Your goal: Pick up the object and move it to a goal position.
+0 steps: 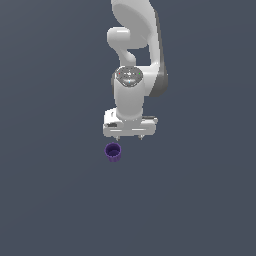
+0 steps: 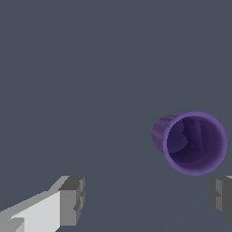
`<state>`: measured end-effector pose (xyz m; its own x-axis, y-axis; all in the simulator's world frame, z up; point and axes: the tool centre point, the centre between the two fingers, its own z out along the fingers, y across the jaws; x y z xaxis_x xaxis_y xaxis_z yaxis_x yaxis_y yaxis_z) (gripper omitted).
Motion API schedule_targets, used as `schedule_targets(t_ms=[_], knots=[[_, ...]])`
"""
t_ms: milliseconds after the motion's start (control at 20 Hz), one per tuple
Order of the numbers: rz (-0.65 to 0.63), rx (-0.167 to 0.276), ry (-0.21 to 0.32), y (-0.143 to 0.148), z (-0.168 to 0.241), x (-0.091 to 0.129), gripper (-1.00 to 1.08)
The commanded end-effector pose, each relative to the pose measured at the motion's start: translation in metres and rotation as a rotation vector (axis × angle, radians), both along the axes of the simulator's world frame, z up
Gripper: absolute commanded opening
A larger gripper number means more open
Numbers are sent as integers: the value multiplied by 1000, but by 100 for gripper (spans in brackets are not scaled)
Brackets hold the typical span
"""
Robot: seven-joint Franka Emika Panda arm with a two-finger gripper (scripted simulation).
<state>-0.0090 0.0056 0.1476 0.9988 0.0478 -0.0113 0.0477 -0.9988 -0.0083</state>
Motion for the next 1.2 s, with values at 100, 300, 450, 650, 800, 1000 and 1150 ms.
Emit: schedule_targets(t_ms=[100,300,450,650,800,1000,1150], knots=[[-3,1,-2,-1,1,0,28],[-18,9,-13,-3,5,2,28],[-18,10,-14,-3,7,2,28],[-30,9,-13,-6,1,3,28],[-53,6,-13,-12,-8,7,28],[-98,1,-12,-25,-27,12,28],[-125,-3,-11,-33,-39,15,28]])
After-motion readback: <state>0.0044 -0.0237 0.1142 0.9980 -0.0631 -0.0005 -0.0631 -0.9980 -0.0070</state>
